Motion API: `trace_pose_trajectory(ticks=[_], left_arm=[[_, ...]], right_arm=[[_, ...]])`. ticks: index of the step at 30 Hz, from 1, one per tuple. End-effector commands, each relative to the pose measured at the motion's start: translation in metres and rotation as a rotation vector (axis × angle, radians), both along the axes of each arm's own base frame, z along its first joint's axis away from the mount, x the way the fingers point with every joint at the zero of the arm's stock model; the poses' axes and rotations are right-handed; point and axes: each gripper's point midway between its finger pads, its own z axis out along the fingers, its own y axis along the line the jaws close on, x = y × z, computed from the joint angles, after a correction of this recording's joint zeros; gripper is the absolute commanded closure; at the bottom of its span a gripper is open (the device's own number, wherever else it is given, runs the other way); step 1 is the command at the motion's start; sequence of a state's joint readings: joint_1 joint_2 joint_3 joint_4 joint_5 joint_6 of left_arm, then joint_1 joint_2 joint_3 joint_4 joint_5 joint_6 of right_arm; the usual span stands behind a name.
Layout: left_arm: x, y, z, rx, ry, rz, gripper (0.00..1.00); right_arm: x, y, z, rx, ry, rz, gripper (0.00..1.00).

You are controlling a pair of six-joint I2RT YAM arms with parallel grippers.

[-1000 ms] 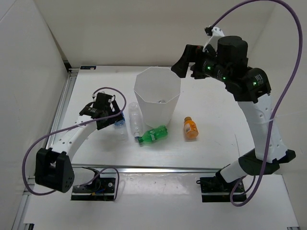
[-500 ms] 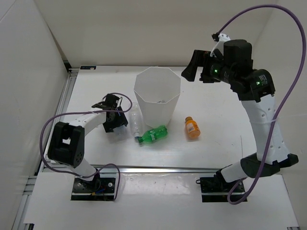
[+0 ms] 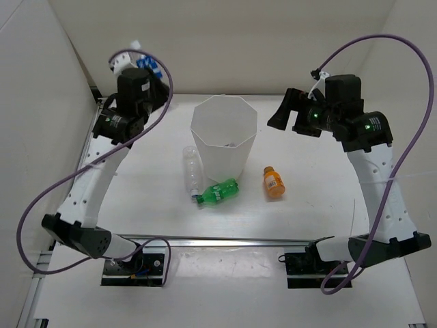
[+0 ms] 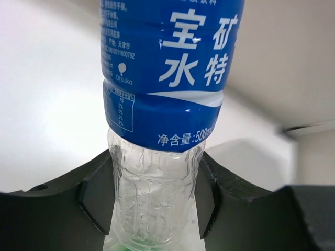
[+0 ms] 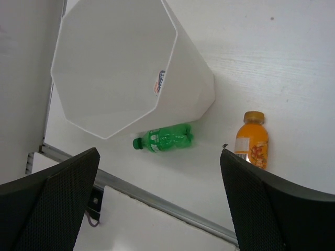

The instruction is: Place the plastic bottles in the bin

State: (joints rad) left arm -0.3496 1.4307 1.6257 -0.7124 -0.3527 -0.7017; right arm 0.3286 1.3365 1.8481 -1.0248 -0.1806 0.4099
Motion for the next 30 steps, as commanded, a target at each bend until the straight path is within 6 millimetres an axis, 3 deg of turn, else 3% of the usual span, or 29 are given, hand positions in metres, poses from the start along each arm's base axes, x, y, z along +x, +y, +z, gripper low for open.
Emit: trace_pose_trajectory(ticks=[1,2,3,5,6,9,11,13,15,16,20,21,23,24,25,26,29,30], left_arm=[[-0.012,-0.007,0.089,0.036,-0.193,-0.006,0.50],[-0.015,-0.031,0.098,0.034,-0.211,-0.080,0.50],[-0.017,-0.042,0.120,0.021,-0.257,-0.108,0.50],[-0.014,-0.073,0.118,0.028,-0.252,-0.180,0.50],[-0.020,-0.098,0.117,0.014,-0.249,-0.253,0.50],[-0.023,-0.149,0.091,0.009,-0.189,-0.395,0.48],[-0.022,-0.172,0.072,0.008,-0.145,-0.447,0.46],[-0.027,-0.191,0.052,0.011,-0.099,-0.511,0.37],[-0.029,-0.189,0.039,0.033,-0.055,-0.513,0.20],[-0.028,-0.180,0.040,0.041,-0.054,-0.468,0.00],[-0.034,-0.132,0.055,0.108,-0.095,-0.308,0.00],[-0.041,-0.111,0.072,0.098,-0.130,-0.264,0.00],[-0.045,-0.074,0.078,0.112,-0.152,-0.143,0.00],[-0.051,-0.064,0.060,0.134,-0.121,-0.110,0.00],[-0.065,-0.041,0.070,0.095,-0.153,-0.051,0.00],[-0.068,-0.025,0.045,0.130,-0.112,0.002,0.00],[-0.091,0.013,0.028,0.095,-0.098,0.106,0.00],[-0.100,0.020,0.000,0.127,-0.033,0.120,0.00]], right_arm=[[-0.002,0.005,0.002,0.082,0.007,0.003,0.00],[0.002,0.003,-0.008,0.081,0.028,-0.002,0.00],[0.002,0.004,-0.014,0.087,0.051,-0.011,0.00],[0.006,-0.001,-0.019,0.099,0.070,-0.030,0.00],[0.007,-0.004,-0.026,0.095,0.087,-0.040,0.00],[0.009,-0.013,-0.032,0.105,0.106,-0.073,0.00],[0.008,-0.019,-0.041,0.100,0.127,-0.093,0.00],[0.008,-0.028,-0.048,0.103,0.144,-0.117,0.00],[0.005,-0.028,-0.061,0.095,0.178,-0.119,0.00],[0.004,-0.033,-0.065,0.084,0.176,-0.131,0.00],[0.001,-0.045,-0.097,0.019,0.261,-0.192,0.00],[-0.002,-0.048,-0.107,-0.001,0.300,-0.204,0.00],[-0.002,-0.052,-0.128,-0.033,0.353,-0.225,0.00],[-0.002,-0.054,-0.139,-0.048,0.384,-0.232,0.00],[0.000,-0.056,-0.150,-0.070,0.412,-0.246,0.00],[-0.002,-0.059,-0.164,-0.090,0.449,-0.255,0.00],[0.006,-0.057,-0.190,-0.120,0.513,-0.254,0.00],[0.007,-0.052,-0.196,-0.107,0.533,-0.237,0.00]])
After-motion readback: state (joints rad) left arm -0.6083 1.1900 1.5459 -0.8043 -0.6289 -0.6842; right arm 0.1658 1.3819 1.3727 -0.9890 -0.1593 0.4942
